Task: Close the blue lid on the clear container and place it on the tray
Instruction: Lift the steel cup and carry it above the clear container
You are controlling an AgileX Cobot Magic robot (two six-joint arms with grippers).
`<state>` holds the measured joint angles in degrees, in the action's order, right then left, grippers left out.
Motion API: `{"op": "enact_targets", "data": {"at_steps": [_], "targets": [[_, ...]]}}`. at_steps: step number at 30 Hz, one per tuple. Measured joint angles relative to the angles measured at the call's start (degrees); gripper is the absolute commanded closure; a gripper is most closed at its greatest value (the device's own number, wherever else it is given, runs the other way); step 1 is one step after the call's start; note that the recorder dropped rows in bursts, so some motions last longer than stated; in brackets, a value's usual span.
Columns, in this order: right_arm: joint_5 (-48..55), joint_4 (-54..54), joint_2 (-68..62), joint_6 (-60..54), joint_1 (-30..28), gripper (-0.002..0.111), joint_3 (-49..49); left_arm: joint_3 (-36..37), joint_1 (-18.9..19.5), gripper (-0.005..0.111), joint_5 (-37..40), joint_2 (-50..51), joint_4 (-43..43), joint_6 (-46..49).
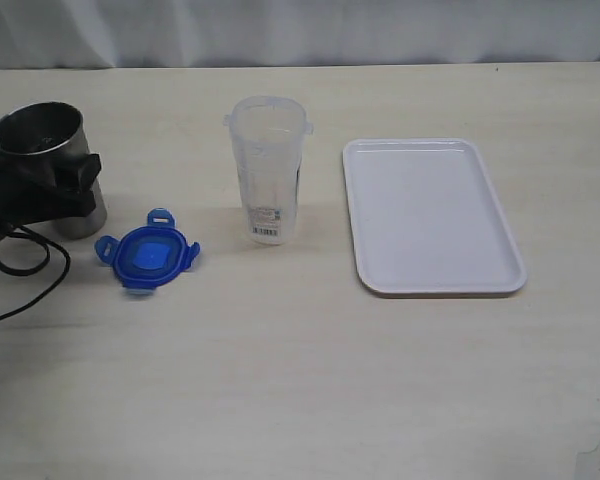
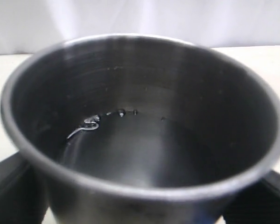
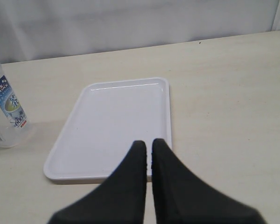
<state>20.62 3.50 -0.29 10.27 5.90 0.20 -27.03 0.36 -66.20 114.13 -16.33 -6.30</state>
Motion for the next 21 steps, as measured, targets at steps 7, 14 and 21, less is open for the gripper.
{"op": "enact_targets", "data": {"at_steps": [7, 14, 21], "targets": [[0.0, 0.0, 0.0, 0.0, 0.0, 0.104, 0.0, -0.6, 0.0, 0.107, 2.6, -8.4, -4.6, -3.1], [0.0, 0.0, 0.0, 0.0, 0.0, 0.104, 0.0, -9.7, -4.1, 0.107, 14.7, -9.0, -8.0, -8.0], [0.0, 0.0, 0.0, 0.0, 0.0, 0.104, 0.0, -17.5, -10.0, 0.107, 21.4, -9.0, -8.7, -8.4]]}}
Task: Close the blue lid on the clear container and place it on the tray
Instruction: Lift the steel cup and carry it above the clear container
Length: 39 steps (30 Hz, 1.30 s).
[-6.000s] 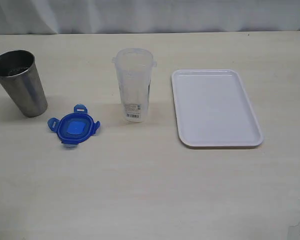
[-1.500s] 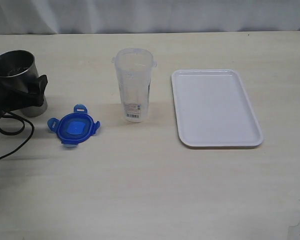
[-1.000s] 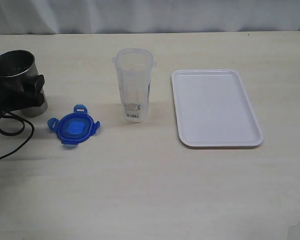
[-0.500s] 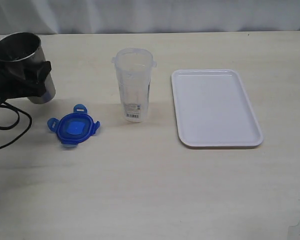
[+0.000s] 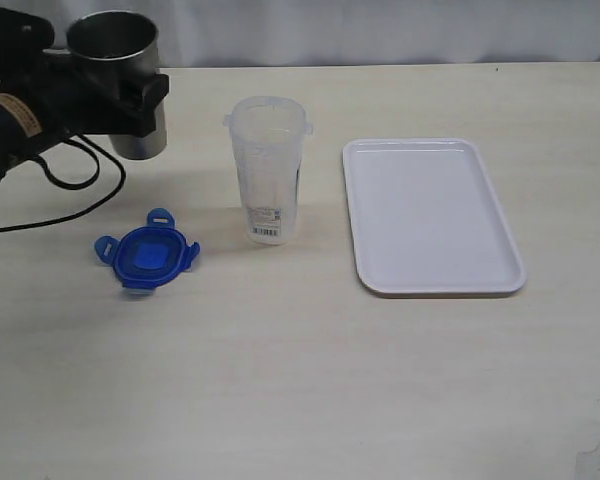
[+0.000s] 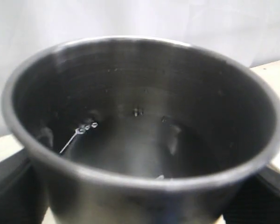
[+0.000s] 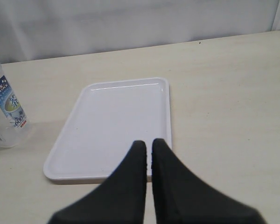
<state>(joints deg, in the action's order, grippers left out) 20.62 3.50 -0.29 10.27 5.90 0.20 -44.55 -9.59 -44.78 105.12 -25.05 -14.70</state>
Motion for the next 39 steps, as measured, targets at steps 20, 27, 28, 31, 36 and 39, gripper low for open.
{"op": "enact_targets", "data": {"at_steps": [20, 27, 28, 31, 36, 39], "targets": [[0.0, 0.0, 0.0, 0.0, 0.0, 0.104, 0.0, -9.5, -9.6, 0.107, 7.8, 0.0, -1.3, 0.0], [0.0, 0.0, 0.0, 0.0, 0.0, 0.104, 0.0, -9.5, -9.7, 0.107, 8.1, 0.0, -5.3, 1.0], [0.0, 0.0, 0.0, 0.0, 0.0, 0.104, 0.0, -9.5, -9.7, 0.107, 8.1, 0.0, -5.7, 2.1], [0.0, 0.0, 0.0, 0.0, 0.0, 0.104, 0.0, -9.5, -9.7, 0.107, 8.1, 0.0, -6.2, 5.0], [0.0, 0.0, 0.0, 0.0, 0.0, 0.104, 0.0, -9.5, -9.7, 0.107, 8.1, 0.0, -6.2, 10.2], [0.0, 0.0, 0.0, 0.0, 0.0, 0.104, 0.0, -9.5, -9.7, 0.107, 8.1, 0.0, -6.2, 13.2]]}}
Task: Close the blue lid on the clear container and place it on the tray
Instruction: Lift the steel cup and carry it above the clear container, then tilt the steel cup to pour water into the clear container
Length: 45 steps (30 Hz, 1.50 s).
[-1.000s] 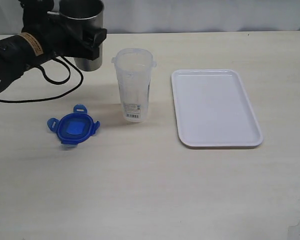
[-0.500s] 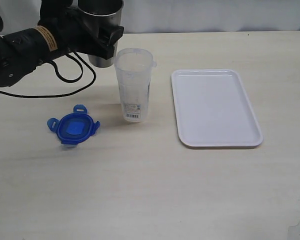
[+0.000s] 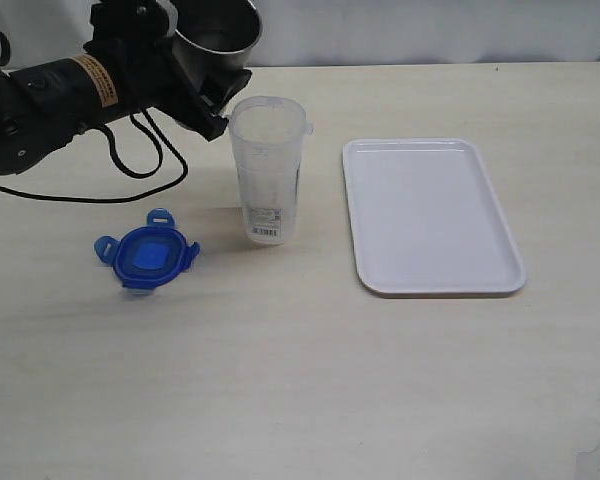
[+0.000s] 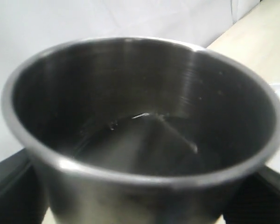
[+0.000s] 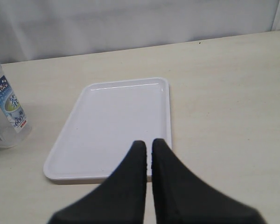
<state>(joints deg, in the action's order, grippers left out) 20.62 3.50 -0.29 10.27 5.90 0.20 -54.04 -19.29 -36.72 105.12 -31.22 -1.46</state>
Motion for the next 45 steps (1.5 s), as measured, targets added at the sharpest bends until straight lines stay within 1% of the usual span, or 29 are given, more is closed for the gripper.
{"op": "enact_targets", "data": {"at_steps": [14, 26, 45], "targets": [[0.0, 0.0, 0.0, 0.0, 0.0, 0.104, 0.0, 0.0, 0.0, 0.107, 0.0, 0.0, 0.0, 11.9], [0.0, 0.0, 0.0, 0.0, 0.0, 0.104, 0.0, 0.0, 0.0, 0.107, 0.0, 0.0, 0.0, 20.4], [0.0, 0.0, 0.0, 0.0, 0.0, 0.104, 0.0, 0.0, 0.0, 0.107, 0.0, 0.0, 0.0, 31.3]]}}
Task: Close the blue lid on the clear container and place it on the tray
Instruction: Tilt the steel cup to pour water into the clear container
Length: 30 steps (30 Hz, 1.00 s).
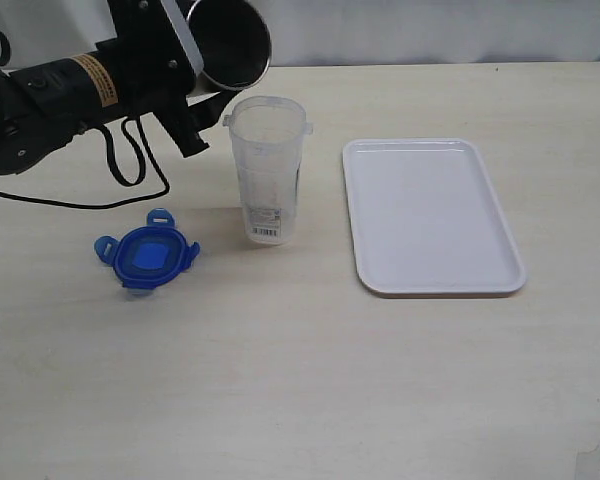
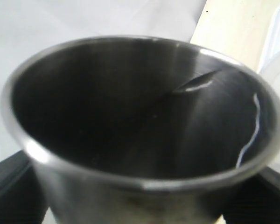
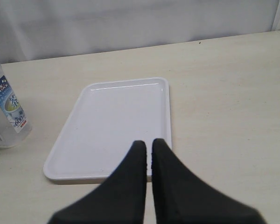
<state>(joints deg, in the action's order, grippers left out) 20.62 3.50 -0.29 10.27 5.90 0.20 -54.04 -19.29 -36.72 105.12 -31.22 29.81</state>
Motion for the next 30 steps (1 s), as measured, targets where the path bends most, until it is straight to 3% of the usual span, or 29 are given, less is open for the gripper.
{"op": "enact_targets", "data": {"at_steps": [30], "targets": [[0.0, 0.0, 0.0, 0.0, 0.0, 0.104, 0.0, 0.0, 0.0, 0.107, 0.0, 0.0, 0.0, 15.6]]}}
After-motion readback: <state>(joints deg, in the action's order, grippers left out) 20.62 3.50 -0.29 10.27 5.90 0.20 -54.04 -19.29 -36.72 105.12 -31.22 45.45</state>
